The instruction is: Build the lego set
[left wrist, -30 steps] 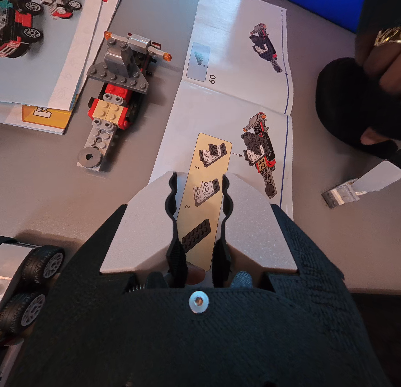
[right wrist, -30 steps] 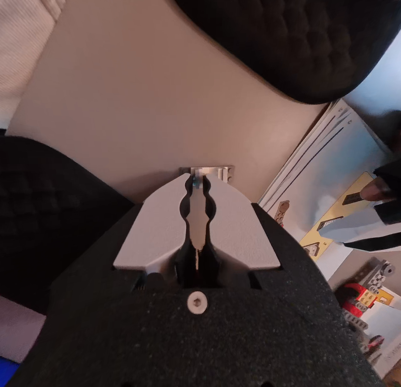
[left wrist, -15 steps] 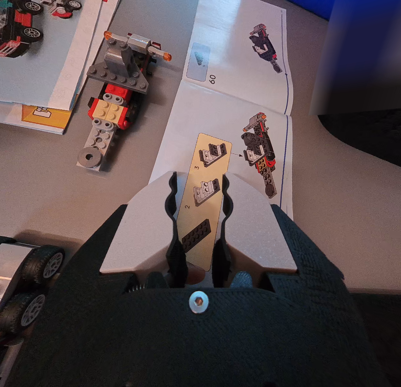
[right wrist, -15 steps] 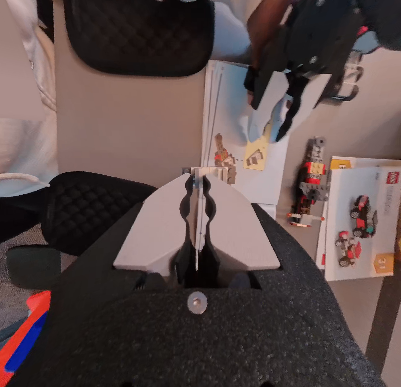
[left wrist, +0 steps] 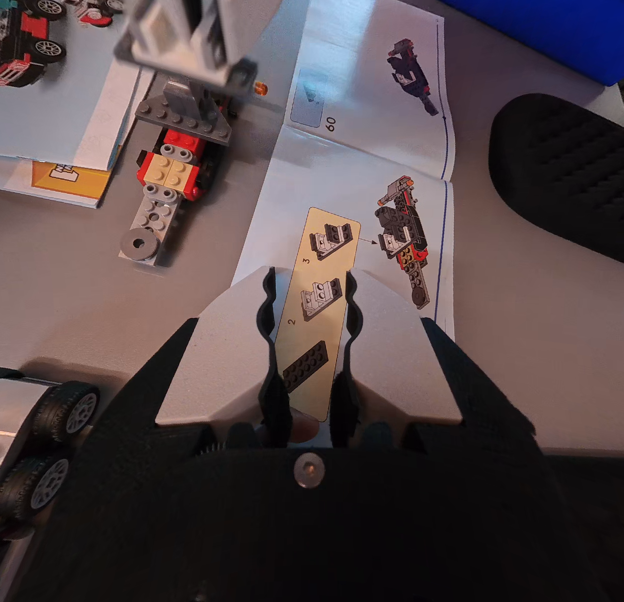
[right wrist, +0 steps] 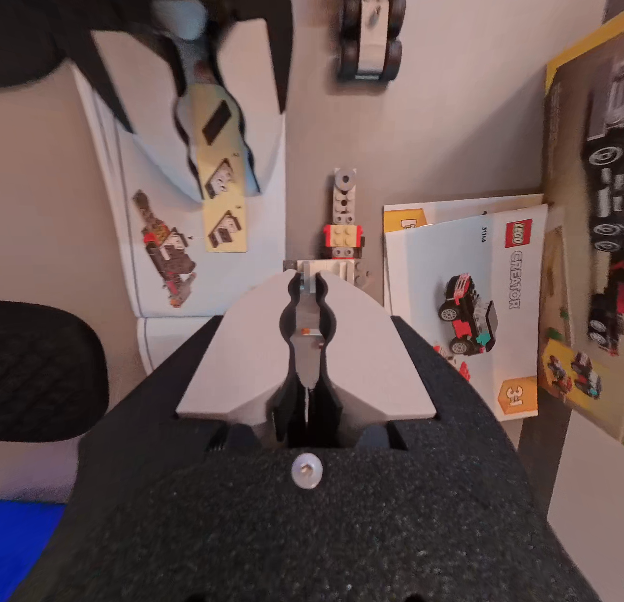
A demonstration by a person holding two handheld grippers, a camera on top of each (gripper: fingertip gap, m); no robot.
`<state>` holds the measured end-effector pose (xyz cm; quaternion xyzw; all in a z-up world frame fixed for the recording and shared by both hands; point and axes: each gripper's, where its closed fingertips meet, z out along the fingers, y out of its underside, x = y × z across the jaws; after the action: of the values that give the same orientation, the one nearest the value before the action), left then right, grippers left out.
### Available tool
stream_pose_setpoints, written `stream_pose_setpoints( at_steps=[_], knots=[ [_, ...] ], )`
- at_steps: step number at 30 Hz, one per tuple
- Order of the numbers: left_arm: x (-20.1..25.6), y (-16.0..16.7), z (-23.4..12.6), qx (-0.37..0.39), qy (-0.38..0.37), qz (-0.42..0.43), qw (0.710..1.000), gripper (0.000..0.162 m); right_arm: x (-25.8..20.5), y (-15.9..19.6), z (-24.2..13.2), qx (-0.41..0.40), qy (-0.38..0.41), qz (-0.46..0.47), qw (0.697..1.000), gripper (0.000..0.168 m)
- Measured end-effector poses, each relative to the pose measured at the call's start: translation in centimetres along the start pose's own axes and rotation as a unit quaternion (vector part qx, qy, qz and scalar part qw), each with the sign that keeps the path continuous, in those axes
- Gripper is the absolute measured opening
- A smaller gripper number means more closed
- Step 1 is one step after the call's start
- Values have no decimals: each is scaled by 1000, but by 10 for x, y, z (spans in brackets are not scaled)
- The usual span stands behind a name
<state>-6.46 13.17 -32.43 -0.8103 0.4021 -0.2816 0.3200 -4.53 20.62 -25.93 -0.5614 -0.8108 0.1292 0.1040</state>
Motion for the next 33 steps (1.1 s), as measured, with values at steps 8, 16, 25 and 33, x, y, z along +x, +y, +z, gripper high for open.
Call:
stream_pose_setpoints(
  at_steps=[8, 16, 25, 33],
  knots=[
    [0, 0, 0, 1, 3, -4, 1000, 40, 21, 9, 31, -72, -38, 14, 997, 8],
    [0, 0, 0, 0, 2, -3, 1000, 39, 23, 16, 37, -101, -27, 13, 994, 8],
    [0, 0, 0, 0, 2, -3, 1000, 39, 23, 16, 40, -96, -22, 15, 995, 8],
    [0, 0, -1, 0, 2, -3, 1000, 39, 24, 18, 39, -76, -14, 18, 997, 8]
  ],
)
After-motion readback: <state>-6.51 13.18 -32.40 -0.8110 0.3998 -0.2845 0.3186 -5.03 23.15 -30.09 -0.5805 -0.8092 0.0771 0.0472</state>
